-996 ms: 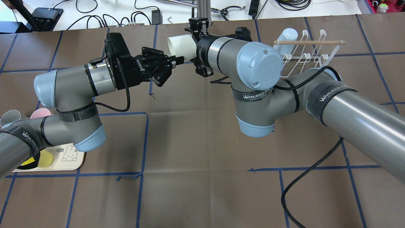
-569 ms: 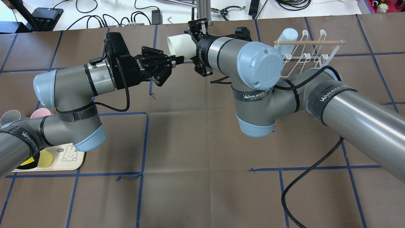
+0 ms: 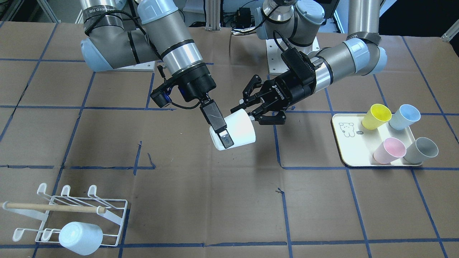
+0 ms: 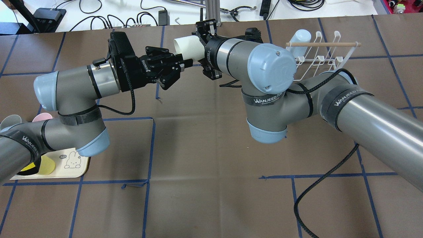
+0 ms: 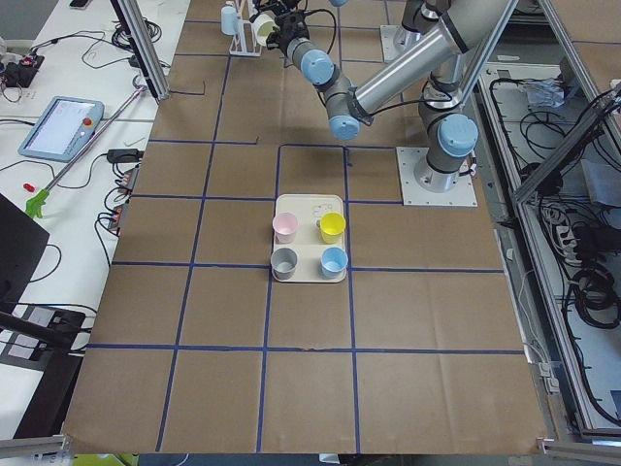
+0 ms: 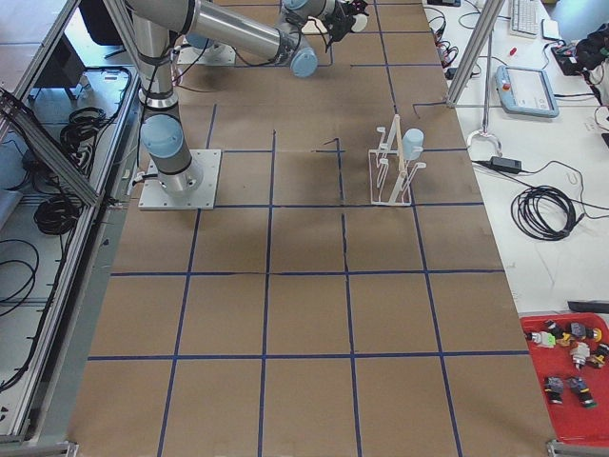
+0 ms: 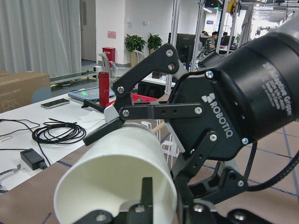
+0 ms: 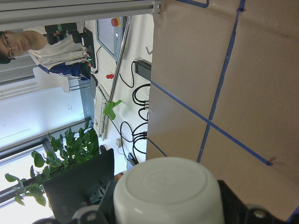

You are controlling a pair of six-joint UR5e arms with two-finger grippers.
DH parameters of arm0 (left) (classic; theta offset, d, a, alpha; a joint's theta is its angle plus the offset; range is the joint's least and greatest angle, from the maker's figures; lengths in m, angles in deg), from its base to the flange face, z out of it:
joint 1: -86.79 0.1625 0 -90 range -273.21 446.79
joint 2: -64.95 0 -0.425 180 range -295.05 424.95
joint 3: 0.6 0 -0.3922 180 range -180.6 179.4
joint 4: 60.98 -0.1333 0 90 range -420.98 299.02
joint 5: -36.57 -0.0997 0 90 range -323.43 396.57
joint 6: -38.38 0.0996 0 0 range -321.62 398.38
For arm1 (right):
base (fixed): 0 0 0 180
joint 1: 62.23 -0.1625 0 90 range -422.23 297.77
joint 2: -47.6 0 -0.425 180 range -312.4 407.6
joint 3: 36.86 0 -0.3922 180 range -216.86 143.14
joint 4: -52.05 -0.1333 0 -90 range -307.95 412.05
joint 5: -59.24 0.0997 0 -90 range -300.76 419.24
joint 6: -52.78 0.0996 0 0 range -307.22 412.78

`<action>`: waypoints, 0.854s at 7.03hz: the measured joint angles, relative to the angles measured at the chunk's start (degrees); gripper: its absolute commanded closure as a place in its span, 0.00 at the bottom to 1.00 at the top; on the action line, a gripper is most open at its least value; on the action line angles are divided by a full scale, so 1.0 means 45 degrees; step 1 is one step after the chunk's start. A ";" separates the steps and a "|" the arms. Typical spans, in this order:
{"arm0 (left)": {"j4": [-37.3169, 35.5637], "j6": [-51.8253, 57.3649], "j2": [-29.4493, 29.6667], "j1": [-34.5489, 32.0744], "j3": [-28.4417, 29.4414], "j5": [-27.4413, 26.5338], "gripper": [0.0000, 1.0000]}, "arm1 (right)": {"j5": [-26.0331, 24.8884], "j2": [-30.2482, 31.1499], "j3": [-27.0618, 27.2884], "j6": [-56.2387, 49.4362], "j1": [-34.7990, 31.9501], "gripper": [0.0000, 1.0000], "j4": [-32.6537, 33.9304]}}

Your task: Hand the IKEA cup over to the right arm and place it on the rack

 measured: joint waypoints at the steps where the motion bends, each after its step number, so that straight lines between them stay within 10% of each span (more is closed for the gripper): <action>1: 0.0044 -0.0034 0.0011 0.0011 -0.0003 0.0028 0.11 | 0.0005 0.0022 0.0000 -0.0014 0.0000 0.53 -0.0004; 6: 0.0158 -0.0478 -0.0093 0.1462 -0.0075 0.0346 0.01 | 0.0024 0.0029 -0.0019 -0.0099 0.0273 0.64 0.0013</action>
